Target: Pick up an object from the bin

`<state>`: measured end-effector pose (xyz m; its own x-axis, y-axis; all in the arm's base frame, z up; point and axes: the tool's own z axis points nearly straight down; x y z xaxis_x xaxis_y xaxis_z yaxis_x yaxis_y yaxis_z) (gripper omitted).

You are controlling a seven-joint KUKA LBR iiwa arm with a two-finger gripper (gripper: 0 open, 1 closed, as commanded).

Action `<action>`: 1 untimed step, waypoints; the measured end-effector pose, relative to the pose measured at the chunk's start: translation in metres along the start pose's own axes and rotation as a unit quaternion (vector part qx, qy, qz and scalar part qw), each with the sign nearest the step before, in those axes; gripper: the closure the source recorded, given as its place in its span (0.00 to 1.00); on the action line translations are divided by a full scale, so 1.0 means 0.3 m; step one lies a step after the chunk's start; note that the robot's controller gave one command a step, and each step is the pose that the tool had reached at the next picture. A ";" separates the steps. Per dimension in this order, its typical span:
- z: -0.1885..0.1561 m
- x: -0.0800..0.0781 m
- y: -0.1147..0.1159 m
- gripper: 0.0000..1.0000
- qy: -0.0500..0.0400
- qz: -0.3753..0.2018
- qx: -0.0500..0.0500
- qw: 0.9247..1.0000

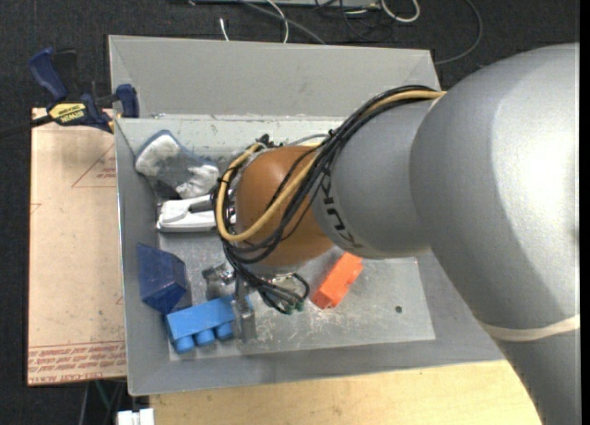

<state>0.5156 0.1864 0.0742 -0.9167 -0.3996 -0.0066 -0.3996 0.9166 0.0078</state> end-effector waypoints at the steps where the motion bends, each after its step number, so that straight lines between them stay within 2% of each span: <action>1: 0.008 0.002 0.000 0.00 -0.001 0.000 0.000 1.000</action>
Offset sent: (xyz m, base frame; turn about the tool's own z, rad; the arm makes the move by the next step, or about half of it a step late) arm 0.0000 0.0000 0.0000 0.0000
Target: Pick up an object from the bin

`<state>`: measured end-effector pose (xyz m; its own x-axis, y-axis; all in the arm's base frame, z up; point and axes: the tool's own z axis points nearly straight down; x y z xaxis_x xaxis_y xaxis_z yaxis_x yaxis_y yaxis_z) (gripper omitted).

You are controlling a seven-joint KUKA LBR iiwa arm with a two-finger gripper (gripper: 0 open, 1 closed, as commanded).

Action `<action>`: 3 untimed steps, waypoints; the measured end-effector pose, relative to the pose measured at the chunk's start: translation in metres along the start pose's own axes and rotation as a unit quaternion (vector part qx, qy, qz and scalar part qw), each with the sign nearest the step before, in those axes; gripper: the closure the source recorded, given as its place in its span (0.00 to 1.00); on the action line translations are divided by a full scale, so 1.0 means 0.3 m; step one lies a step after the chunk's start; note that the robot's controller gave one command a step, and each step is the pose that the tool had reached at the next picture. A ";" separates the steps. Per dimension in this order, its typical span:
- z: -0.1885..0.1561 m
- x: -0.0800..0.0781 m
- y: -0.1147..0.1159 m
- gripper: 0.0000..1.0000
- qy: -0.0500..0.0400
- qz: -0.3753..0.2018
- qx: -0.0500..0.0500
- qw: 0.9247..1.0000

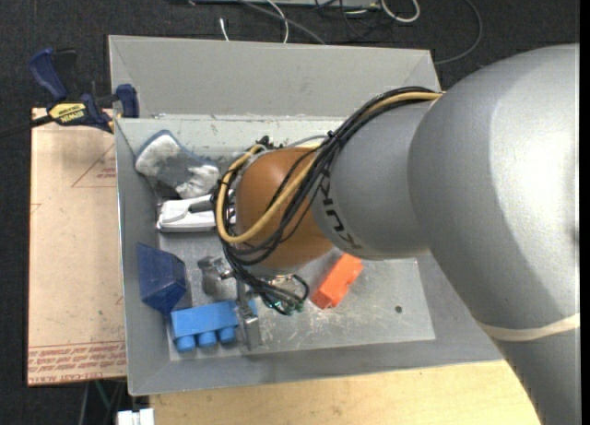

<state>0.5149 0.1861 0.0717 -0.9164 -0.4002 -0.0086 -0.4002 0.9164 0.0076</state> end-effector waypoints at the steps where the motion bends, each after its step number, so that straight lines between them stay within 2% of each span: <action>1: 0.000 0.000 0.000 0.00 0.000 0.000 0.000 1.000; 3: 0.000 0.000 0.000 0.00 0.000 0.000 0.000 1.000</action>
Offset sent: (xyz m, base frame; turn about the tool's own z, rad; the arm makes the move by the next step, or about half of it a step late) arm 0.0000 0.0000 0.0000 0.0000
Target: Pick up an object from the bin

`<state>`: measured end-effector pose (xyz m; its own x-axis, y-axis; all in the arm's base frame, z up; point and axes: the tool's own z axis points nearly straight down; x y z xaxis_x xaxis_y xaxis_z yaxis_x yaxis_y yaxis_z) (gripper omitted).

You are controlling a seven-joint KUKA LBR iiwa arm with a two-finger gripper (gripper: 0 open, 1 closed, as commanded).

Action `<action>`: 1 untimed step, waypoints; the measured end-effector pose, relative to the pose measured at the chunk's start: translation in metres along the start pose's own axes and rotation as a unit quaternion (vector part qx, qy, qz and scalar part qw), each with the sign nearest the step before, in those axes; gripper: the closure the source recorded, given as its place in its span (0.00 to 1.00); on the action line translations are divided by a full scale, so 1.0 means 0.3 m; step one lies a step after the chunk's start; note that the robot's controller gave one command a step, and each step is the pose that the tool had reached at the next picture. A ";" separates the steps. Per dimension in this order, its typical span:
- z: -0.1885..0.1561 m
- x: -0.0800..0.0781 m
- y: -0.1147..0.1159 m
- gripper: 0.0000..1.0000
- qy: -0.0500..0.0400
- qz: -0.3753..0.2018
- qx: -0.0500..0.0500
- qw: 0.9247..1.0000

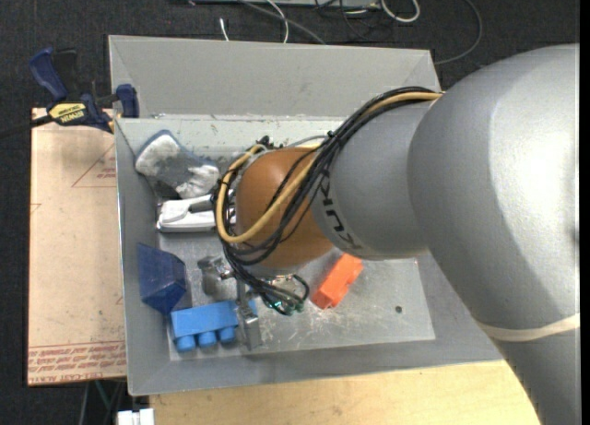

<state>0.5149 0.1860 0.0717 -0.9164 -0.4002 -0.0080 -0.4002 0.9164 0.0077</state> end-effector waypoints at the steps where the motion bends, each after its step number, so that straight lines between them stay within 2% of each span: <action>1: 0.000 0.000 0.000 0.00 0.000 0.000 0.000 1.000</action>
Offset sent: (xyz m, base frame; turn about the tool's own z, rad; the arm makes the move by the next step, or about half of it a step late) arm 0.0000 0.0000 0.0000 0.0000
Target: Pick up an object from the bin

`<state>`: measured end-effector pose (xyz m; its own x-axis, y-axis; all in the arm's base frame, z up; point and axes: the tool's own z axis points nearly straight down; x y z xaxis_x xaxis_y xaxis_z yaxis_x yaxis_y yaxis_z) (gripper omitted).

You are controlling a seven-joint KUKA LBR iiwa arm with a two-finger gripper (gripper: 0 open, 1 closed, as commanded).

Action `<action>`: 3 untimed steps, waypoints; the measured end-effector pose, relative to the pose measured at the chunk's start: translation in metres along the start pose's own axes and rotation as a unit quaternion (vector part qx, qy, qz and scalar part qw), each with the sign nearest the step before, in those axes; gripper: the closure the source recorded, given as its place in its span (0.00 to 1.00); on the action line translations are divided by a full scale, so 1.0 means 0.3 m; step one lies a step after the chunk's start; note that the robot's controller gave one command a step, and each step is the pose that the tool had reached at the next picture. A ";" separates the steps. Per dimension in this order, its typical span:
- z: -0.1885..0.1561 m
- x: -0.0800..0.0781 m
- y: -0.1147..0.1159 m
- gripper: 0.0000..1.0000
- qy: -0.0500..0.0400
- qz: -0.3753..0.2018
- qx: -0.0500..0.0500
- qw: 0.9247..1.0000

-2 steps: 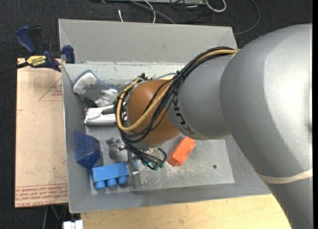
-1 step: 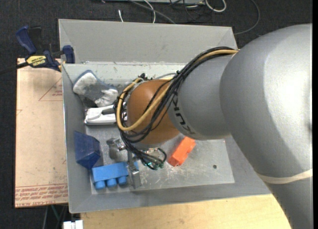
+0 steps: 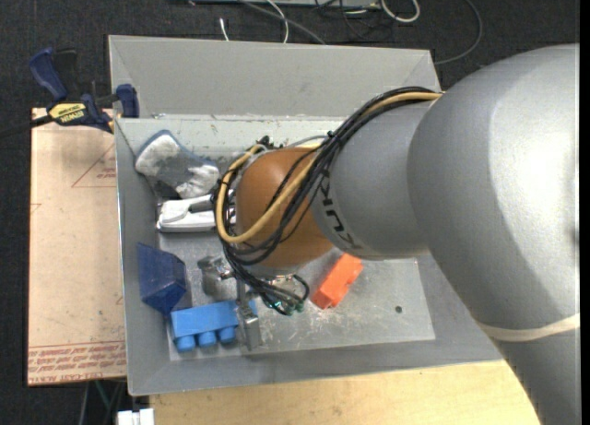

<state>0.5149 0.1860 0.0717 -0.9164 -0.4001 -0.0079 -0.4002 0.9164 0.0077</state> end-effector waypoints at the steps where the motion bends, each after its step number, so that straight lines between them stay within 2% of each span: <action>1: -0.008 -0.003 0.000 1.00 0.000 0.000 0.000 1.000; 2: -0.008 -0.003 0.000 1.00 0.000 0.000 0.000 1.000; 3: 0.001 0.001 0.000 0.00 0.000 0.000 0.000 1.000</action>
Offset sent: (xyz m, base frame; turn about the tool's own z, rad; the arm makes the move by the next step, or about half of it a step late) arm 0.0000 0.0000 0.0000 0.0000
